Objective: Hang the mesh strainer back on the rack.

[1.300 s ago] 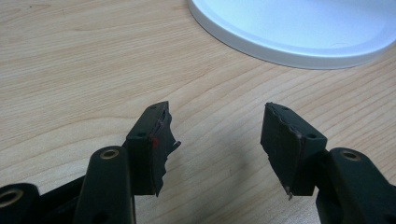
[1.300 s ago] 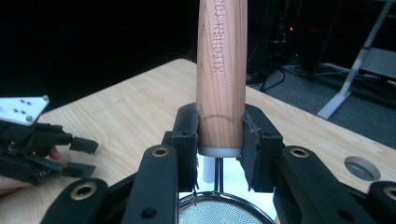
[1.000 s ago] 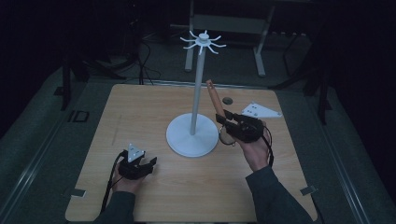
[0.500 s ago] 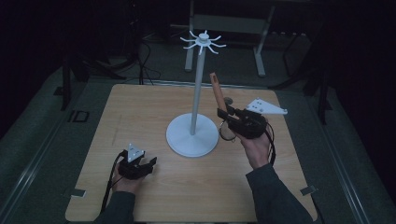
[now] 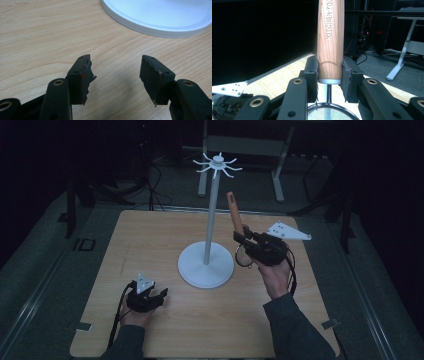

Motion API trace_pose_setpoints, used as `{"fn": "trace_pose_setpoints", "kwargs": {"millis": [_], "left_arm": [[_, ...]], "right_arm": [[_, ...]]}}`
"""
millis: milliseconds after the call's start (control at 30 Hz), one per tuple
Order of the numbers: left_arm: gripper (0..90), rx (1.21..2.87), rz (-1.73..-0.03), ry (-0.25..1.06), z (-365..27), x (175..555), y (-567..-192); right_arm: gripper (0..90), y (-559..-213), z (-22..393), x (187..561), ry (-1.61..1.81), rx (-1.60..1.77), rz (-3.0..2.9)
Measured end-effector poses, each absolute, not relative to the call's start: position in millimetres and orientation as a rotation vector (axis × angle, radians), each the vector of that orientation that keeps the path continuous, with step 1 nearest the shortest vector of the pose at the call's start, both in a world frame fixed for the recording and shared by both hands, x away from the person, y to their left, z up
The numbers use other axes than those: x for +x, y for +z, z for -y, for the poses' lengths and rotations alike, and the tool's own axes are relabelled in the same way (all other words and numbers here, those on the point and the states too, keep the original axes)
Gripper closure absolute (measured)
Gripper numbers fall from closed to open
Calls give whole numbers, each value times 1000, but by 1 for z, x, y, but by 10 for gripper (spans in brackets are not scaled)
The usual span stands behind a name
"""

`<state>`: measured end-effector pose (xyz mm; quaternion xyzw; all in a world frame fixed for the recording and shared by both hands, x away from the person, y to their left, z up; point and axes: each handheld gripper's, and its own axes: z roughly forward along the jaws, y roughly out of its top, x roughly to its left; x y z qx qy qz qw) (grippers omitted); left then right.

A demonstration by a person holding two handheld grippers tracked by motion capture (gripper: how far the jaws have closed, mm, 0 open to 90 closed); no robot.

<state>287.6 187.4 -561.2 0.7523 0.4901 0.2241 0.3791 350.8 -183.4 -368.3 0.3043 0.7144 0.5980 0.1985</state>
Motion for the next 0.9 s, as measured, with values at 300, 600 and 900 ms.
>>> {"fn": "trace_pose_setpoints", "kwargs": {"millis": [300, 600, 900], "left_arm": [[428, 1922, -1252, 573, -187, 288, -561], [427, 1922, -1252, 573, -187, 288, -561], [427, 1925, -1252, 572, -187, 288, -561]], "right_arm": [[696, -364, 184, 352, 1691, 849, -1984], [696, -360, 184, 352, 1708, 851, -1972], [696, -355, 186, 353, 1726, 849, -1955]]}}
